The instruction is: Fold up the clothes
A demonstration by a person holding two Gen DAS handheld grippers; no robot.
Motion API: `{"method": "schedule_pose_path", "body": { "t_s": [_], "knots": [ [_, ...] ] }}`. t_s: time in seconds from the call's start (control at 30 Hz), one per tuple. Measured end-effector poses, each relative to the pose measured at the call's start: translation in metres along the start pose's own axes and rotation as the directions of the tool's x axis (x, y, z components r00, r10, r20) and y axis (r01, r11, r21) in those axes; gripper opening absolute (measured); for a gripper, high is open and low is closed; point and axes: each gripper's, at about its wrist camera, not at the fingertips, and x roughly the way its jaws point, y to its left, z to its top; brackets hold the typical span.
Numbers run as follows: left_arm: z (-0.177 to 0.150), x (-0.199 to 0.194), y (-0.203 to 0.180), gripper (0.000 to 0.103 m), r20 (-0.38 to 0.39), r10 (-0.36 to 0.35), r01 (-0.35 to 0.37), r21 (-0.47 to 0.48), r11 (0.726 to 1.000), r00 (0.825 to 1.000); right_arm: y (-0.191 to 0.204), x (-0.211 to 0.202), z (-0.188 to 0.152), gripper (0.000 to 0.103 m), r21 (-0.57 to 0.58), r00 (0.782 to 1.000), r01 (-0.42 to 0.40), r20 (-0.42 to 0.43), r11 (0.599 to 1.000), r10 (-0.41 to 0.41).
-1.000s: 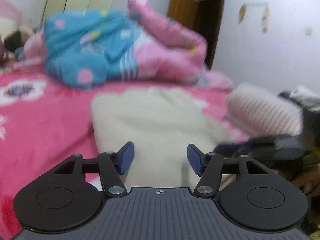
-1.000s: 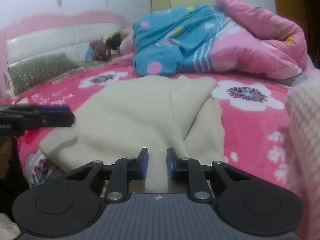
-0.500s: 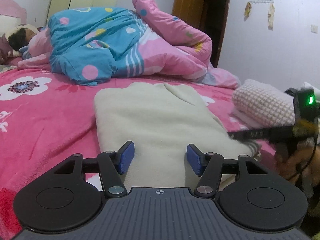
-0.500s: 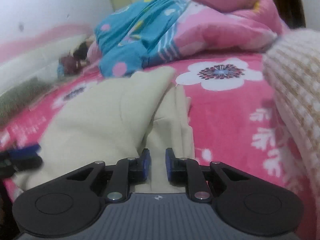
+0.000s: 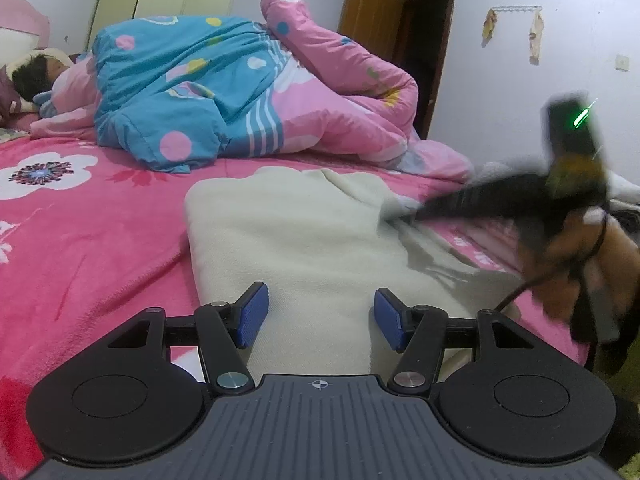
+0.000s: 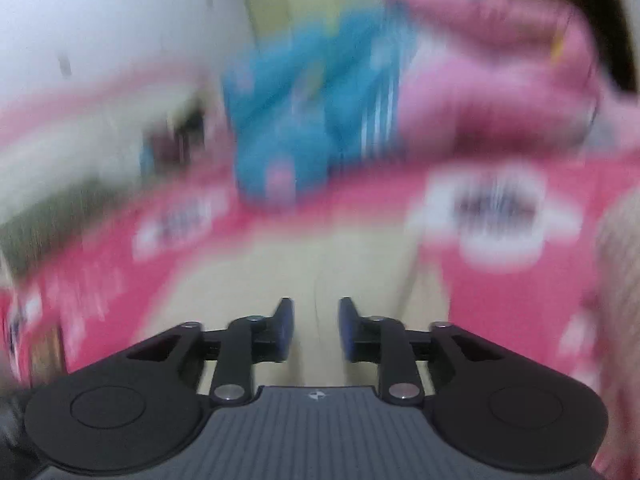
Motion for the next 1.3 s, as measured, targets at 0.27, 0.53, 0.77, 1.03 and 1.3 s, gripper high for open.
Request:
{"method": "schedule_pose_path", "body": {
  "t_s": [0.27, 0.53, 0.77, 1.03, 1.3],
  "knots": [
    [0.005, -0.02, -0.003, 0.063, 0.04, -0.074, 0.071, 0.057, 0.996, 0.996, -0.056, -0.075, -0.011, 0.033, 0.305, 1.0, 0.007, -0.019, 0.952, -0.001],
    [-0.016, -0.021, -0.05, 0.065, -0.067, -0.106, 0.123, 0.353, 0.928, 0.992, -0.084, -0.094, -0.065, 0.037, 0.564, 0.974, -0.085, -0.125, 0.821, 0.187],
    [-0.016, -0.011, -0.052, 0.056, -0.06, -0.047, 0.066, 0.372, 0.926, 0.997, -0.087, -0.072, -0.079, 0.033, 0.635, 0.963, -0.116, -0.116, 0.764, 0.243],
    [-0.017, -0.009, -0.05, 0.053, -0.042, -0.019, 0.033, 0.368, 0.929, 0.999, -0.09, -0.059, -0.089, 0.013, 0.701, 0.957, -0.155, -0.067, 0.696, 0.281],
    [-0.013, -0.019, -0.036, 0.049, -0.009, -0.013, 0.016, 0.324, 0.946, 1.0, -0.074, -0.072, -0.088, 0.011, 0.698, 0.954, -0.174, -0.055, 0.695, 0.295]
  ]
}}
